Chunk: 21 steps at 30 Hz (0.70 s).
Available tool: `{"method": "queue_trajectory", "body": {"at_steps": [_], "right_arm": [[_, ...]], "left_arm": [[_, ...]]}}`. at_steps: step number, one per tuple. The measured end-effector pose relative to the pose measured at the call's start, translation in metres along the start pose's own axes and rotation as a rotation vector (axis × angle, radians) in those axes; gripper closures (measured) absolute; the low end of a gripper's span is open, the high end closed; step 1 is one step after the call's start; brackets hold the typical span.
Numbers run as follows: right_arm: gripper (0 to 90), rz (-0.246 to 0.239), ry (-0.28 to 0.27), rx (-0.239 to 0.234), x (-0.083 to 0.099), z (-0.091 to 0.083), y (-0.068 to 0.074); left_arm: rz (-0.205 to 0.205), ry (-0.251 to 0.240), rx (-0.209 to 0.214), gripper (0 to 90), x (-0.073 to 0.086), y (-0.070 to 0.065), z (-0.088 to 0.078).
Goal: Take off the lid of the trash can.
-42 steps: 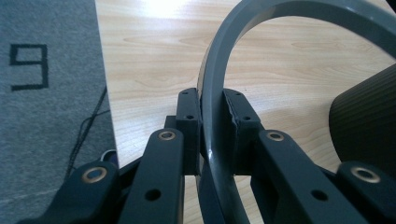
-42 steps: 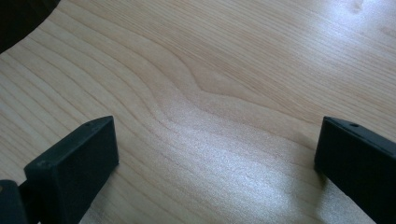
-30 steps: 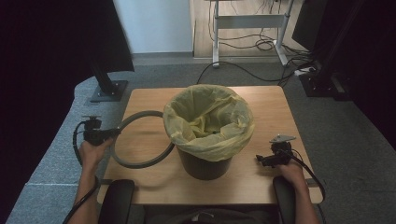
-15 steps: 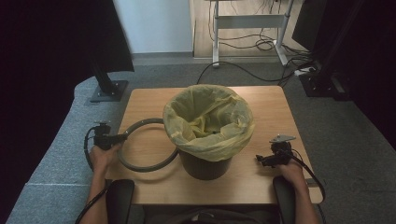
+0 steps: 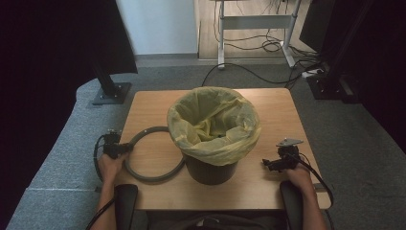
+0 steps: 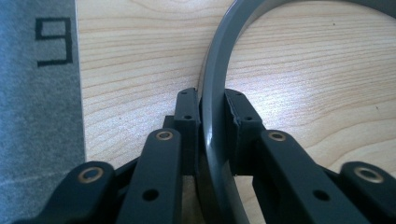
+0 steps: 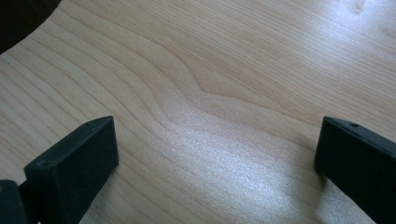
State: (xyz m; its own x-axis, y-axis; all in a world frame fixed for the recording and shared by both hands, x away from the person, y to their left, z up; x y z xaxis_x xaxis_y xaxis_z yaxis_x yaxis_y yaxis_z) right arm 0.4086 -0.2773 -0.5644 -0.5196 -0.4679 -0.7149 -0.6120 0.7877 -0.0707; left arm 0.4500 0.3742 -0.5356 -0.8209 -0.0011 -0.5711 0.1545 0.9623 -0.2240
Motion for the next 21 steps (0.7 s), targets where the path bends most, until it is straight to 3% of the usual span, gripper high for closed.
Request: {"method": "queue_trajectory", "body": {"at_steps": [4,9,13,17,21], "right_arm": [[0.0,0.0,0.0,0.0,0.0,0.0,0.0],[0.0,0.0,0.0,0.0,0.0,0.0,0.0],[0.0,0.0,0.0,0.0,0.0,0.0,0.0],[0.0,0.0,0.0,0.0,0.0,0.0,0.0],[0.0,0.0,0.0,0.0,0.0,0.0,0.0]], "left_arm": [[0.017,-0.023,0.012,66.1,0.004,-0.002,0.0],[0.115,-0.039,-0.013,48.0,0.01,-0.014,0.003],[0.128,-0.053,0.045,27.5,0.013,-0.015,0.005],[0.142,-0.058,0.074,19.4,0.015,-0.016,0.007],[0.185,-0.056,0.067,13.9,0.017,-0.019,0.009]]}}
Point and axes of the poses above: each handheld gripper's, and its own axes: z roughly forward along the jaws, x roughly out of its underside, y roughly to its left, the point moved 1 cm from there along z, roughly forward along the jaws, and after that the axes turned 6 degrees about -z, right-handed, at the moved point
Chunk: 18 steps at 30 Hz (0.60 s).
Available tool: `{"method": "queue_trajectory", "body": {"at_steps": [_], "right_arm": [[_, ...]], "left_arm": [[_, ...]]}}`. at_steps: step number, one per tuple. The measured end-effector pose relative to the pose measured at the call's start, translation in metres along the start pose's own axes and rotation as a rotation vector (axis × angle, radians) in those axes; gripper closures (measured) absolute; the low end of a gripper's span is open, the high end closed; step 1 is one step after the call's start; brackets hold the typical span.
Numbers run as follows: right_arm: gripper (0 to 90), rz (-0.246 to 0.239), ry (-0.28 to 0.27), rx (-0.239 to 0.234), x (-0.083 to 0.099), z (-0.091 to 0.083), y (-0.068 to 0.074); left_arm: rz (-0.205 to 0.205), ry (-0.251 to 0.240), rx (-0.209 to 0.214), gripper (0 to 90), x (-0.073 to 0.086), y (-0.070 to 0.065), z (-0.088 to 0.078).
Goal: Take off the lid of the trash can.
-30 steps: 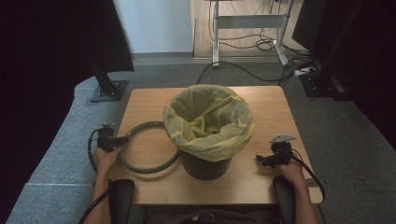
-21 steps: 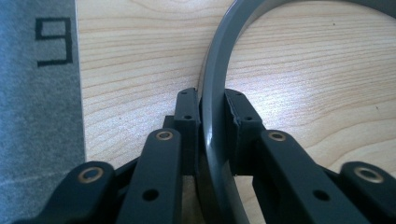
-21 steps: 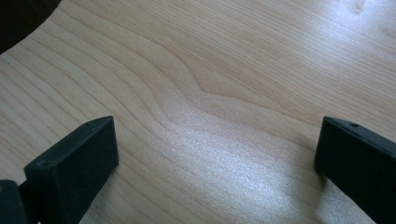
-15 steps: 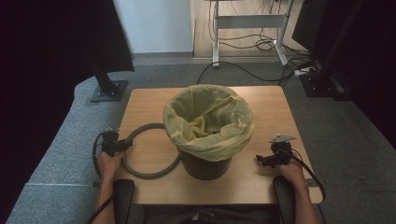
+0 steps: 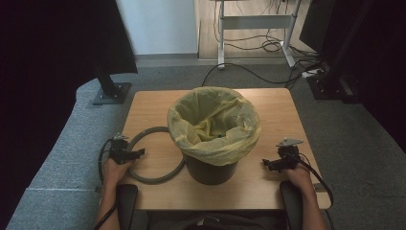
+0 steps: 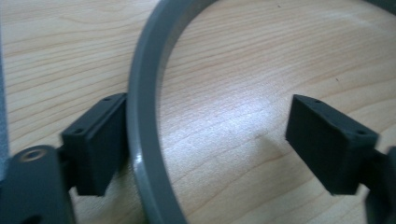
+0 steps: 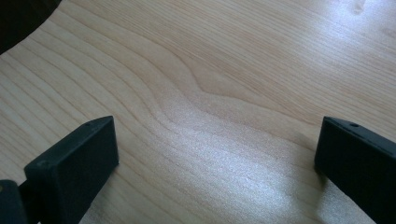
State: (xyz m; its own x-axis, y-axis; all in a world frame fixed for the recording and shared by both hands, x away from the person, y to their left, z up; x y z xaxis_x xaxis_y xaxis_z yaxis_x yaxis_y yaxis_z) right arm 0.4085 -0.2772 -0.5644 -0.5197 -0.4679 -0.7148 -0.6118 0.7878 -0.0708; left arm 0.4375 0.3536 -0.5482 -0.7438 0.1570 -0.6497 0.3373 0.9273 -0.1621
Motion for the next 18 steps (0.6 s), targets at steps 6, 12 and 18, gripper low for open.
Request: {"method": "queue_trajectory", "body": {"at_steps": [6,12,18], "right_arm": [[0.0,-0.001,0.0,0.0,0.0,0.0,0.0],[0.0,-0.001,0.0,0.0,0.0,0.0,0.0001],[0.0,-0.001,0.0,0.0,0.0,0.0,0.0001]], "left_arm": [[0.073,0.03,-0.038,3.6,0.0,-0.0089,0.0073],[0.079,0.038,-0.037,0.0,-0.0005,-0.01,0.0087],[0.073,0.053,-0.044,0.0,-0.0026,-0.0108,0.0091]]}}
Point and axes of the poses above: each handheld gripper's, and its own axes: z roughly forward along the jaws, x roughly out of its underside, y roughly to its left, the point moved 1 cm from there along z, roughly forward along the jaws, and after that the axes turned 6 degrees about -z, right-handed, at the moved point
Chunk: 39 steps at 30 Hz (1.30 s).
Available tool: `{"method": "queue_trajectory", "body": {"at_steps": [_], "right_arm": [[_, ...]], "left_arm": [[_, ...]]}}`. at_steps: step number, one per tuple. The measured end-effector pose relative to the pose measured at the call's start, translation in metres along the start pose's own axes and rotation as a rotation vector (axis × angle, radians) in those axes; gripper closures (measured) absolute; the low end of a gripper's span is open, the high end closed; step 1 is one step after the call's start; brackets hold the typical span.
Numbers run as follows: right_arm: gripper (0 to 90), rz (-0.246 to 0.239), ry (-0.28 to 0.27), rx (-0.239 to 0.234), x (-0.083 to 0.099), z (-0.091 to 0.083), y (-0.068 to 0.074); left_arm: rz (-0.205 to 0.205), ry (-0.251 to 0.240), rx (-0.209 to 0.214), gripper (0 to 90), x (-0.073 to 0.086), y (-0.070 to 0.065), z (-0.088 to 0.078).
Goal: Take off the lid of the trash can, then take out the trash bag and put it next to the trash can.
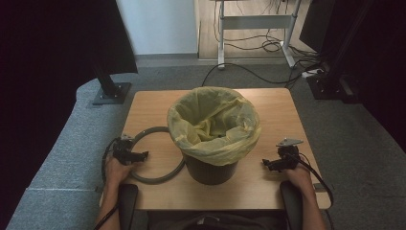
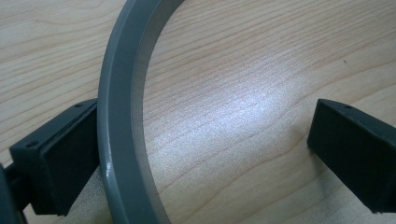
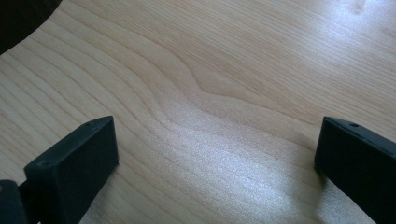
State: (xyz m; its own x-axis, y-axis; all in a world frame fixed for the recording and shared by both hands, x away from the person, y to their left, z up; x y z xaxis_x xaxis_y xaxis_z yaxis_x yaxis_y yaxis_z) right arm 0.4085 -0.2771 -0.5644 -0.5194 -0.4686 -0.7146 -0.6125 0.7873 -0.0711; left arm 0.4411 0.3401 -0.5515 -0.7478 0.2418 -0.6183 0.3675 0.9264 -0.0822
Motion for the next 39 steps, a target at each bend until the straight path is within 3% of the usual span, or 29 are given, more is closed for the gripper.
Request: {"method": "queue_trajectory", "body": {"at_steps": [13,18,21,25,34,39], "right_arm": [[0.0,-0.002,0.02,-0.024,-0.001,-0.002,-0.001],[0.0,0.031,-0.017,-0.048,-0.005,-0.006,-0.003],[0.0,0.038,-0.036,-0.054,-0.006,-0.01,-0.004],[0.0,0.04,-0.041,-0.05,-0.01,-0.016,-0.007],[0.0,0.043,-0.045,-0.09,-0.025,-0.034,-0.008],[0.6,0.022,-0.056,-0.097,-0.035,-0.046,-0.006]], "left_arm": [[-0.01,0.039,0.003,0.0,-0.005,0.0,0.0],[-0.051,0.045,0.024,1.7,-0.008,0.006,-0.003],[-0.053,0.047,0.02,1.8,-0.009,0.008,-0.006],[-0.038,0.039,0.019,2.2,-0.013,0.005,-0.012],[-0.034,0.026,0.047,3.1,-0.017,0.002,-0.029],[-0.025,0.014,0.098,0.4,-0.023,0.0,-0.043]]}}
Point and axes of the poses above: each handheld gripper's, and its own axes: z roughly forward along the jaws, x roughly out of its underside, y roughly to its left, the point moved 1 cm from there along z, roughly forward along the jaws, and after that the axes turned 6 degrees about -z, right-handed, at the moved point
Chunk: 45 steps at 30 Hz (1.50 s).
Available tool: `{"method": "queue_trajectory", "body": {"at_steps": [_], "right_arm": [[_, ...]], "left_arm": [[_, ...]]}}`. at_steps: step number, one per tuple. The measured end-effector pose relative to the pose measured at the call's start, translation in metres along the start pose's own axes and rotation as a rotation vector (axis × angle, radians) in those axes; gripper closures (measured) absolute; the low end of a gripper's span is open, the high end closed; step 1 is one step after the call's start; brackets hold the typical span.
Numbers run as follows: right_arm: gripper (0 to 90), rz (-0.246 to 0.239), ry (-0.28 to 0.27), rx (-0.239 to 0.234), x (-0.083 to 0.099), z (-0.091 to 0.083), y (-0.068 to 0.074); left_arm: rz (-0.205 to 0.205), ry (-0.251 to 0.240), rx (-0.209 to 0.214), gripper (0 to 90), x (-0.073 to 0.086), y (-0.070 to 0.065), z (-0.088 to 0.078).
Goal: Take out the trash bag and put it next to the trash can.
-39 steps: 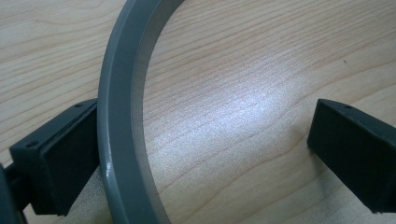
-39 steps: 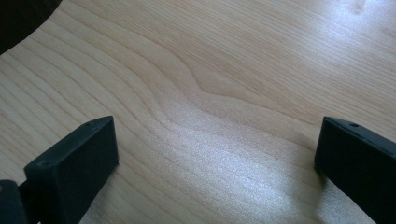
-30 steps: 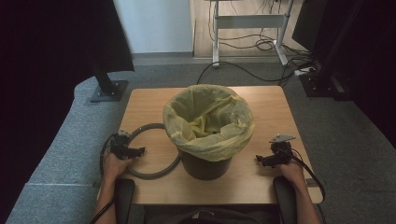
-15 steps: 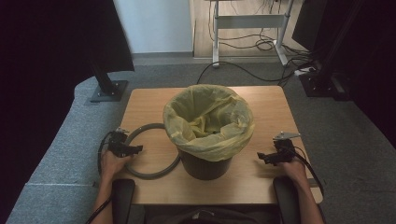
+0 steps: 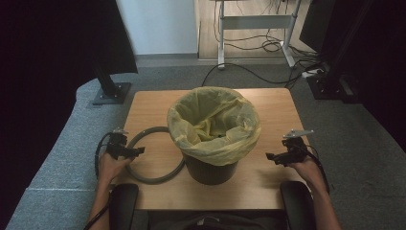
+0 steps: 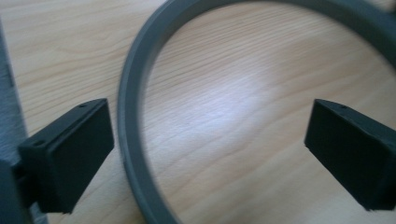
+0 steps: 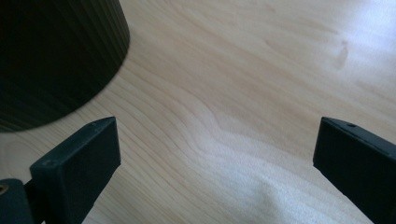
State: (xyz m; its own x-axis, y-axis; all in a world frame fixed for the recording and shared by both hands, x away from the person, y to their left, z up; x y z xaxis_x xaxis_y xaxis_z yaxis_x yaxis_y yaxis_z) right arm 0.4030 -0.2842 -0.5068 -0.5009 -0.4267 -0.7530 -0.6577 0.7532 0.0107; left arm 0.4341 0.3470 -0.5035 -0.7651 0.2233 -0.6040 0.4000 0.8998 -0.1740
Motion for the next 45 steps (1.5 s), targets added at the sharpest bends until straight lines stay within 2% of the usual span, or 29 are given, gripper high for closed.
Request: {"method": "queue_trajectory", "body": {"at_steps": [4,7,12,20,27,34,39,45], "right_arm": [[0.6,-0.003,-0.023,-0.017,-0.011,-0.009,0.002],[0.6,-0.012,-0.011,-0.03,-0.018,-0.013,0.004],[0.6,-0.03,-0.001,-0.056,-0.029,-0.02,0.008],[0.7,-0.05,-0.015,-0.096,-0.048,-0.034,0.011],[0.7,-0.078,-0.047,-0.117,-0.067,-0.051,0.015],[0.7,-0.094,-0.066,-0.156,-0.083,-0.065,0.02],[0.7,-0.122,-0.07,-0.177,-0.096,-0.077,0.025],[1.8,-0.153,-0.081,-0.212,-0.112,-0.088,0.031]], "left_arm": [[0.025,-0.004,0.024,0.0,-0.006,-0.007,-0.009],[0.046,-0.002,0.036,0.0,-0.01,-0.013,-0.015],[0.06,-0.012,0.058,0.2,-0.017,-0.021,-0.024],[0.106,-0.024,0.095,1.2,-0.029,-0.036,-0.039],[0.145,-0.036,0.146,1.9,-0.041,-0.052,-0.052],[0.191,-0.053,0.169,2.2,-0.051,-0.066,-0.071],[0.21,-0.062,0.204,2.1,-0.06,-0.073,-0.083],[0.234,-0.077,0.208,2.3,-0.073,-0.079,-0.095]]}}
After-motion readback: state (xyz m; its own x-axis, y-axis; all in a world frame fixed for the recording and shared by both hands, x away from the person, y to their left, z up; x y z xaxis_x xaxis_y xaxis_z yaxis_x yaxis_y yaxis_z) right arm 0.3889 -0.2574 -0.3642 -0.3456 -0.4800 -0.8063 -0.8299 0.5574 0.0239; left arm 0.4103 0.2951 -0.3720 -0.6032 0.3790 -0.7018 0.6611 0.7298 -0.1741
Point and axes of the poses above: each handheld gripper's, and its own axes: z roughly forward along the jaws, x roughly out of its underside, y roughly to its left, the point moved 1 cm from there along z, roughly forward along the jaws, and after that the axes turned 6 degrees about -z, right-handed, at the moved point
